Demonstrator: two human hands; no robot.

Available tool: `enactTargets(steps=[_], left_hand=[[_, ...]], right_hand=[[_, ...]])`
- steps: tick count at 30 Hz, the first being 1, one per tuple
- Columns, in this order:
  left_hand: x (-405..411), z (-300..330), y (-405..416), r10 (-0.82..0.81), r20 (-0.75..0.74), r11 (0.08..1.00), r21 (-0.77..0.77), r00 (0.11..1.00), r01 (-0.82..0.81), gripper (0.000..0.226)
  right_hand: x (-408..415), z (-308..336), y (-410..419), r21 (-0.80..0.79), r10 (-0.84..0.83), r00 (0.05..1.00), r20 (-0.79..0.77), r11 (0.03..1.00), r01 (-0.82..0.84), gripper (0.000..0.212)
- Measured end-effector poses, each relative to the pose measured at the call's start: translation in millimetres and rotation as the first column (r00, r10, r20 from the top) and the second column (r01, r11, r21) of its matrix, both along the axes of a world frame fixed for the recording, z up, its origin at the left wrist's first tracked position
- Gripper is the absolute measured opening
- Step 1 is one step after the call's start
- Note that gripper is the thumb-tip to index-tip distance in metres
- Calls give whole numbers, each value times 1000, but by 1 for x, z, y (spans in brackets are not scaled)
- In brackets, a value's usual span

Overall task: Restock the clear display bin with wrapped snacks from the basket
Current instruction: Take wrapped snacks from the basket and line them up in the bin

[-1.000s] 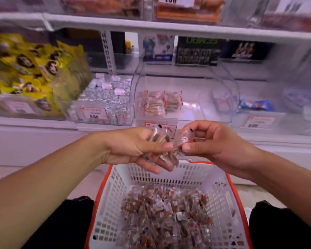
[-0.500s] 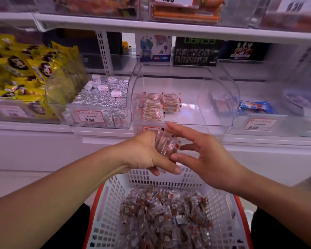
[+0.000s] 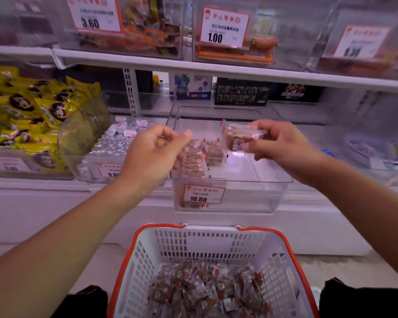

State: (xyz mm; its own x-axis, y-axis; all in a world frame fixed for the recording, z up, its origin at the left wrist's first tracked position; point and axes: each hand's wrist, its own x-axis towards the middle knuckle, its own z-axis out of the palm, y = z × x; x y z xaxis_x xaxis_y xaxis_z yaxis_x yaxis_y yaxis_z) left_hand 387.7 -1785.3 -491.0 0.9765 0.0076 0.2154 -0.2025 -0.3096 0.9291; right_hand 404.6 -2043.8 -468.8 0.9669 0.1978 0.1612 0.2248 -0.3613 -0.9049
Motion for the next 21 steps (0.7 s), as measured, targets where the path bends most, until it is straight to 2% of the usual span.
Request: enactTargets(steps=[1,2,3,6,8,11,15,17,19,21], left_hand=[[7,-4,7,168,154,974,126,974,-188,28],[12,-10,13,247,236,920,246,940,-304,27],[16,-16,17,259,234,875,353,937,-330,28],[23,-31,16,155,42,823,548,987,-153,28],[27,-36,14,93,26,811,579,995,-91,25],[31,-40,14,62,40,824,561,997,-74,24],[35,-41,15,34,35,822,568,999,-48,20],[35,-41,15,33,47,821,568,998,-54,20],[36,-42,15,32,49,823,565,998,-54,21],[37,-42,14,31,47,829,557,998,-52,20]], right_hand=[[17,3,0,-45,-50,999,-9,998,49,25],[35,2,1,-123,-81,996,-29,989,77,24],[51,-1,5,-220,-107,993,-59,971,91,24],[88,-26,13,-462,-178,965,-193,884,71,27],[101,-44,17,-565,-211,942,-263,825,27,29],[112,-64,20,-649,-241,932,-271,761,8,30],[115,-73,29,-736,-256,948,-189,676,36,38],[112,-71,34,-775,-274,954,-122,627,81,49],[111,-68,38,-774,-295,951,-95,622,115,64],[108,-65,44,-783,-290,950,-117,615,91,64]])
